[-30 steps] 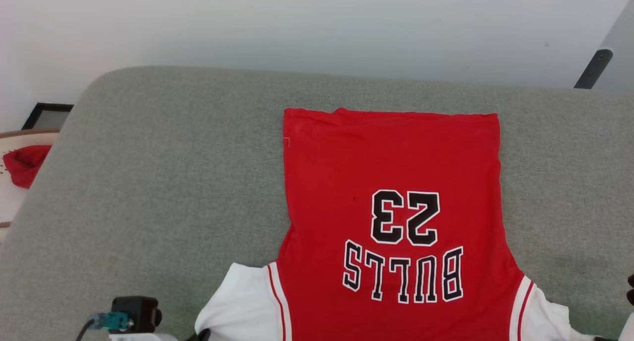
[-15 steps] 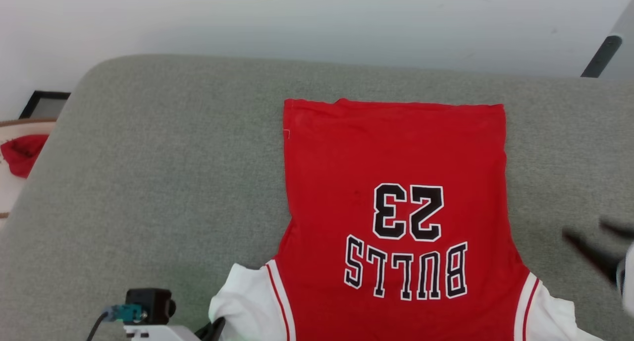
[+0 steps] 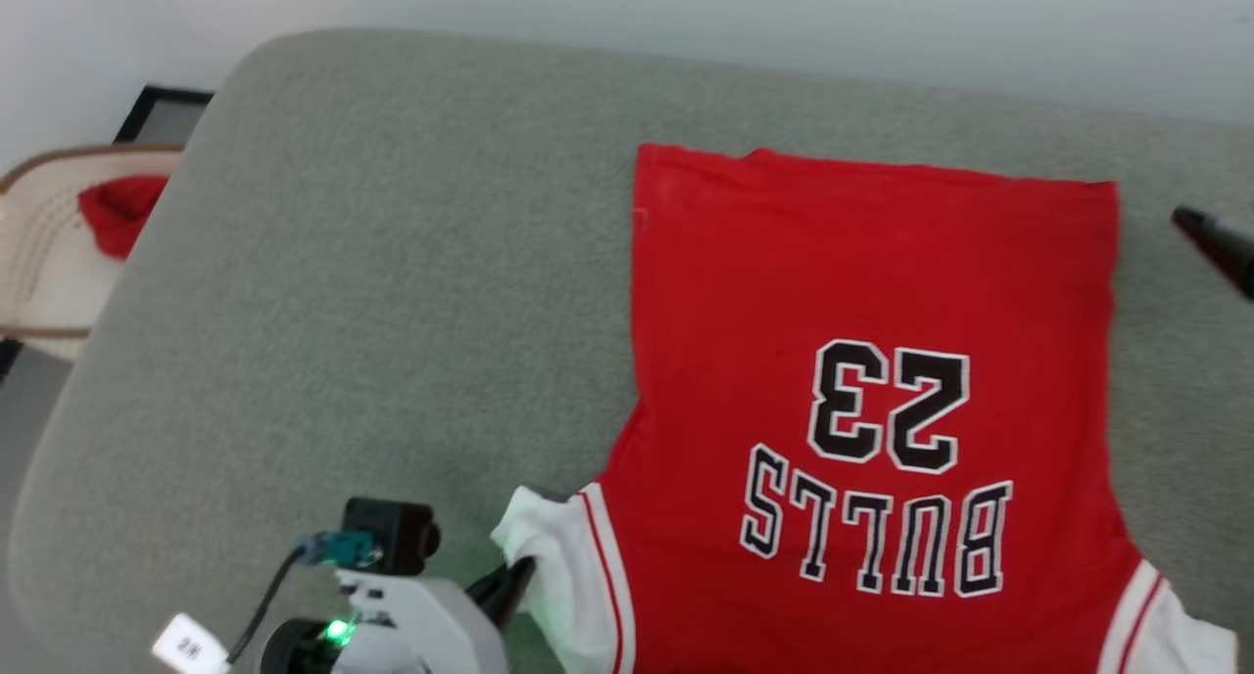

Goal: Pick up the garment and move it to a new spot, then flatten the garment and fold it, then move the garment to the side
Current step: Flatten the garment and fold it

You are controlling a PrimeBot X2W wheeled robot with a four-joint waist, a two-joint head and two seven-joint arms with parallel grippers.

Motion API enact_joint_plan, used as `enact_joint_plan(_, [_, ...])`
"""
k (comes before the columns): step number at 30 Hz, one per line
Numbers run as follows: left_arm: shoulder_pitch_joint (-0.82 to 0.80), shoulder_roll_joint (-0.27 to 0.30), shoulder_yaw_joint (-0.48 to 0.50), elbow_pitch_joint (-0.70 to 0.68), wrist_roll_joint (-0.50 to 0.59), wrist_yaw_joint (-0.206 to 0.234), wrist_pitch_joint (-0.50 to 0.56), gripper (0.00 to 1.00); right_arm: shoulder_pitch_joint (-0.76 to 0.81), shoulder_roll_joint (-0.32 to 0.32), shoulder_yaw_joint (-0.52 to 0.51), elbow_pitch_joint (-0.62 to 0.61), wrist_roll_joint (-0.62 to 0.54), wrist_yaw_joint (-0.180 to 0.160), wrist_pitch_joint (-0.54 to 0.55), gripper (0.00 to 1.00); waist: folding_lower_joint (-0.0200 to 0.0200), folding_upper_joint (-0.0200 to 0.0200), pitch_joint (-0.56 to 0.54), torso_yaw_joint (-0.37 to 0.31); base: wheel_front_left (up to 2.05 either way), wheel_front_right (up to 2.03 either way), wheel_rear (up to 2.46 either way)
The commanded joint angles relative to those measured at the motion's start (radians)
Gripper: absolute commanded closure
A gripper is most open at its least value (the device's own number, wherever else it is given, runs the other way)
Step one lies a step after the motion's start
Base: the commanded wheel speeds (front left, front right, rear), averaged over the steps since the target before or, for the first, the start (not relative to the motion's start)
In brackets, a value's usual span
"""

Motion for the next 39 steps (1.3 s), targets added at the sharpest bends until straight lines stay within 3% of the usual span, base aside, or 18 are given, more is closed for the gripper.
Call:
enact_joint_plan(1, [-0.022,-0.012,-0.006,0.006,0.011,-0.01,-0.001,1.0,-0.034,-0.01,0.013,0.034,-0.009,-0.001,-0.008,0.0,0.0,0.0,0.055,0.055,0.0,0.0,0.0])
enact_joint_plan(13, [-0.127,-0.105,-0.059,0.088,0.03,-0.086,-0.027,1.0,-0.282,-0.053,0.046,0.413,-0.067,-0.001,-0.022,0.0,0.0,0.0,0.166,0.153,0.0,0.0,0.0])
enact_joint_plan(26, [-0.186,-0.158,-0.082,0.154,0.026,-0.131,-0.045,1.0,-0.352,-0.023,0.026,0.706,-0.128,-0.001,0.032,0.0,0.0,0.0,0.225,0.209,0.0,0.0,0.0])
enact_joint_plan(27, [-0.187,-0.161,-0.082,0.158,0.025,-0.135,-0.047,1.0,-0.351,-0.02,0.023,0.732,-0.136,-0.001,0.042,0.17,0.0,0.0,0.226,0.211,0.0,0.0,0.0])
enact_joint_plan(28, [-0.188,-0.163,-0.082,0.164,0.024,-0.138,-0.048,1.0,-0.349,-0.015,0.022,0.752,-0.143,-0.001,0.05,1.0,0.0,0.0,0.225,0.213,0.0,0.0,0.0])
enact_joint_plan(39, [-0.183,-0.153,-0.065,0.205,0.011,-0.144,-0.066,1.0,-0.4,0.008,0.015,0.788,-0.174,-0.001,0.034,1.0,0.0,0.0,0.185,0.176,0.0,0.0,0.0])
